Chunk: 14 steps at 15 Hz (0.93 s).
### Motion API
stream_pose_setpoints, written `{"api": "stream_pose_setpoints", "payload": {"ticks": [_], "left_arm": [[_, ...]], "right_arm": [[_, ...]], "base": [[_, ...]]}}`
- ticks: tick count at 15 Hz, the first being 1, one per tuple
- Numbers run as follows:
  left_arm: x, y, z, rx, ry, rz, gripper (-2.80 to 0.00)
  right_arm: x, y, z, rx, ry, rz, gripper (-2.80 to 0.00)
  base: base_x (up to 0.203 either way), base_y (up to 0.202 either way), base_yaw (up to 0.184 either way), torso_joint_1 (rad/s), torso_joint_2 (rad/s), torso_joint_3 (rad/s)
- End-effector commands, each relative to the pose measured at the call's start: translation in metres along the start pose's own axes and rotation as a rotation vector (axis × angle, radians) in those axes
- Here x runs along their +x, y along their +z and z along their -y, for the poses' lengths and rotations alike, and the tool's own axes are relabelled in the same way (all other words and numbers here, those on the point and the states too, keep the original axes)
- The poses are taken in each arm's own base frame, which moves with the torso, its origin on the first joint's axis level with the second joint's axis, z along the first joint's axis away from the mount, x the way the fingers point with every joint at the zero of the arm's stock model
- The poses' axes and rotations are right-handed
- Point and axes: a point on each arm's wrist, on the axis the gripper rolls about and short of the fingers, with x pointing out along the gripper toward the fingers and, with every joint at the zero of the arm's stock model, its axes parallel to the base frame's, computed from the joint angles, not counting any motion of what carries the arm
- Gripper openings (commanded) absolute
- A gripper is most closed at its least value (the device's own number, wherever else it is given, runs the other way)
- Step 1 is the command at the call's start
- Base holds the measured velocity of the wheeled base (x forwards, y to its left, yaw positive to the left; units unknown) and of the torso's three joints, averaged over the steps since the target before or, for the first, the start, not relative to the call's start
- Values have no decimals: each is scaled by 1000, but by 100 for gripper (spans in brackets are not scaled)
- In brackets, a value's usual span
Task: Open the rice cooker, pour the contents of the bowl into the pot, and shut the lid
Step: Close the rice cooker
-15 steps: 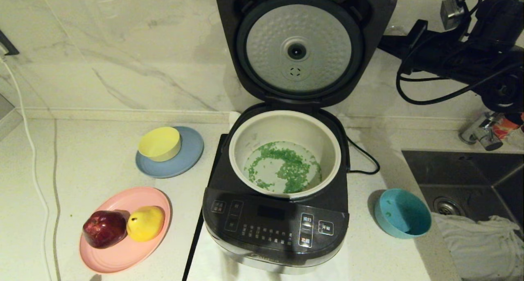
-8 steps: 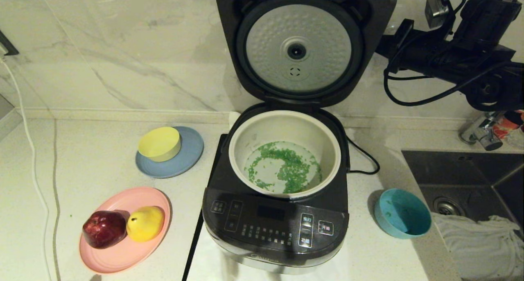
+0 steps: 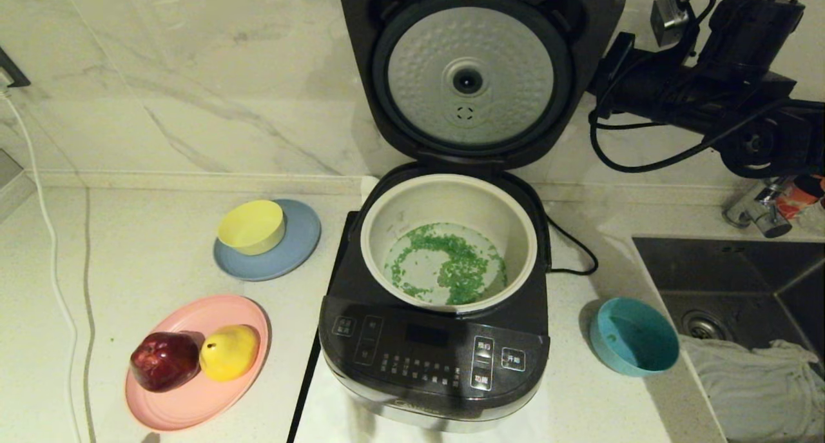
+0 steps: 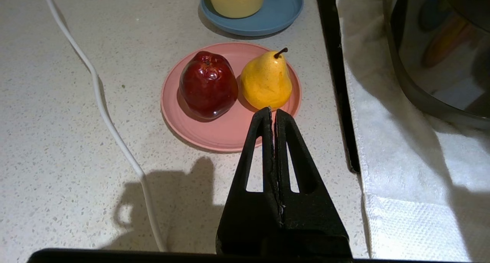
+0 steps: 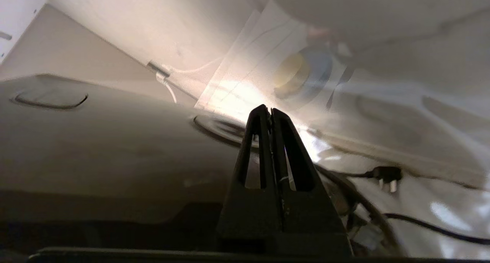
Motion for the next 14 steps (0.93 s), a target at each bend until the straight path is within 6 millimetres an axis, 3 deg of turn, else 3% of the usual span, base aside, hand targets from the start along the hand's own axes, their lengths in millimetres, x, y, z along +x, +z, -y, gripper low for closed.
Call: {"api": "stream_pose_setpoints", "payload": {"ticks": [1, 7, 10, 14], "left_arm": [[1, -3, 0, 1, 0, -8, -280], [1, -3, 0, 1, 0, -8, -280], [1, -3, 0, 1, 0, -8, -280], [1, -3, 0, 0, 0, -8, -280]], "right_arm": [[-8, -1, -11, 8, 18, -19, -280], [-35, -23, -41, 64, 70, -140, -280], [-38, -32, -56, 80, 92, -168, -280], [-43, -62, -78, 111, 128, -253, -280]], "base": [[0, 0, 0, 0, 0, 0], [0, 0, 0, 0, 0, 0], [0, 0, 0, 0, 0, 0], [0, 0, 0, 0, 0, 0]]}}
